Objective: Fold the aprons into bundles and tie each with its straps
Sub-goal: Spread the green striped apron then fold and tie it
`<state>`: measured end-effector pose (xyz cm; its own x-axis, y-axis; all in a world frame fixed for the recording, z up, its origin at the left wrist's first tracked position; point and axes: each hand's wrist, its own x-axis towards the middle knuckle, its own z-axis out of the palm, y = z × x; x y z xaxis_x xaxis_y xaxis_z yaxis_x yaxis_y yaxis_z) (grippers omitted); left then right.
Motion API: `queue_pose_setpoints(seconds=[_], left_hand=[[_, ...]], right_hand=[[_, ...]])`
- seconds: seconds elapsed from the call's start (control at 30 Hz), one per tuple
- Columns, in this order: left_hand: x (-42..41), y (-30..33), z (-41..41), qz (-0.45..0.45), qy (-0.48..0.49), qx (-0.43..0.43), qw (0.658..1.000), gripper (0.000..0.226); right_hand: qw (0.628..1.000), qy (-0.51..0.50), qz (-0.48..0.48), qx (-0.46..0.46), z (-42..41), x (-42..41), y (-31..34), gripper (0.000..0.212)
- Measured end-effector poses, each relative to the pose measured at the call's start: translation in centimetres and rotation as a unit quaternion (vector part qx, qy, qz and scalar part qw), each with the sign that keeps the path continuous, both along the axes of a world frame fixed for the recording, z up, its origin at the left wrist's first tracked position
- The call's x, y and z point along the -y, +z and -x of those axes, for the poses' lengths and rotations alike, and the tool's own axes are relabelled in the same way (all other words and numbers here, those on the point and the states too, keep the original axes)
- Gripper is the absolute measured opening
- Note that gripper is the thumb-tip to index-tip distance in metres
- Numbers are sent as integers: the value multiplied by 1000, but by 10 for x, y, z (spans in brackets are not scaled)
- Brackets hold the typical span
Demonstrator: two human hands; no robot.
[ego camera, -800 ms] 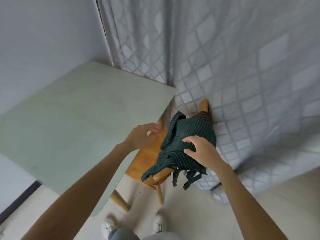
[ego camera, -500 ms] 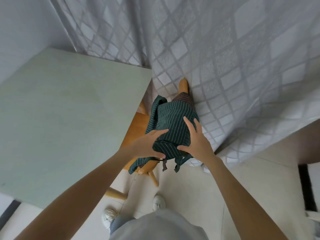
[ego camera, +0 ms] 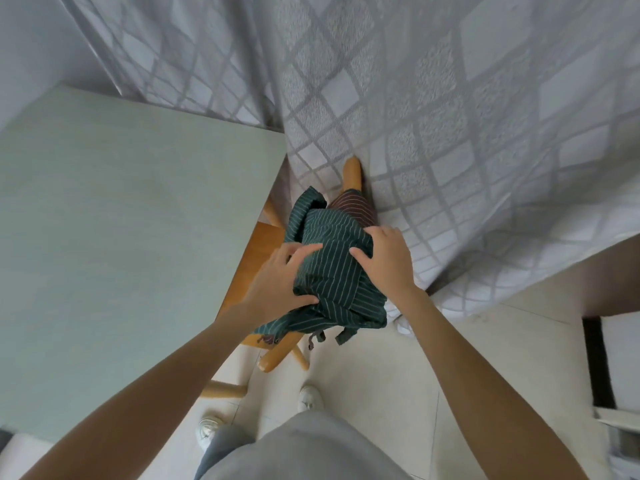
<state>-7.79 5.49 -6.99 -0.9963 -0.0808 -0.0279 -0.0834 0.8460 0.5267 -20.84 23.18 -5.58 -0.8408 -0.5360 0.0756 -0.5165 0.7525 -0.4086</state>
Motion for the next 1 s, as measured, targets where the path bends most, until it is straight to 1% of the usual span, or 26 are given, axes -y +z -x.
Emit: queue_pose_setpoints(seconds=[0.07, 0.1, 0.13, 0.17, 0.2, 0.23, 0.3, 0.33, 0.37, 0.4, 0.43, 0.47, 0.5, 0.53, 0.57, 0.6, 0.63, 0.67, 0.73, 0.8, 0.83, 0.9, 0.93, 1.0], left_hand=[[1, 0, 3, 53, 8, -41, 998, 117], [3, 0, 5, 80, 3, -57, 995, 125], [4, 1, 7, 105, -10, -74, 992, 128], [6, 2, 8, 127, -30, -90, 987, 126], [7, 3, 10, 147, -55, -103, 982, 119], [9, 2, 11, 162, -86, -110, 977, 108], [15, -5, 13, 172, -149, -118, 966, 78], [18, -9, 13, 164, -173, -118, 964, 65], [21, -11, 12, 151, -189, -113, 964, 58], [24, -12, 12, 140, -197, -105, 965, 57], [26, -11, 10, 129, -199, -96, 967, 61], [28, -9, 8, 113, -193, -86, 971, 66], [31, -7, 4, 93, -184, -72, 976, 73], [34, -4, 0, 70, -172, -53, 981, 83], [36, -2, -6, 49, -159, -35, 985, 91], [38, -1, -14, 37, -151, -30, 987, 94], [39, -2, -25, 29, -139, -35, 989, 88], [38, -3, -35, 16, -121, -48, 991, 78], [42, 1, -59, -55, -38, -83, 994, 56], [49, 16, -81, -145, 61, -110, 981, 51], [59, 26, -97, -165, 112, -130, 971, 49], [80, 42, -118, -194, 199, -168, 946, 45], [96, 50, -134, -202, 239, -188, 931, 43], [127, 66, -164, -205, 287, -218, 910, 39]], right_hand=[[992, 66, 66, -91, -24, 0, 12, 20], [986, 97, 87, -107, -39, -1, 15, 16], [982, 124, 95, -108, -54, -2, 15, 15], [980, 142, 91, -101, -68, -5, 11, 19], [982, 153, 71, -89, -80, -9, 4, 27], [985, 153, 35, -72, -90, -13, -4, 39], [990, 123, -52, -37, -101, -22, -16, 72], [991, 105, -74, -24, -104, -26, -19, 83], [993, 88, -74, -22, -105, -28, -19, 86], [995, 75, -62, -31, -104, -30, -18, 81], [996, 65, -39, -42, -105, -31, -16, 69], [997, 62, -6, -42, -105, -31, -11, 53], [998, 56, 32, -17, -105, -31, -1, 35], [996, 43, 71, 21, -104, -30, 10, 21], [991, 29, 108, 69, -103, -27, 22, 11], [982, 21, 142, 124, -102, -23, 33, 5], [970, 25, 168, 175, -103, -17, 46, 3], [955, 34, 190, 223, -103, -11, 57, 2], [920, 52, 234, 310, -107, 7, 75, 2], [892, 65, 269, 358, -110, 25, 86, 6], [888, 82, 273, 360, -113, 38, 90, 8], [882, 105, 271, 371, -114, 60, 97, 7], [873, 121, 265, 391, -118, 76, 103, 8], [860, 147, 240, 427, -128, 113, 112, 12]])
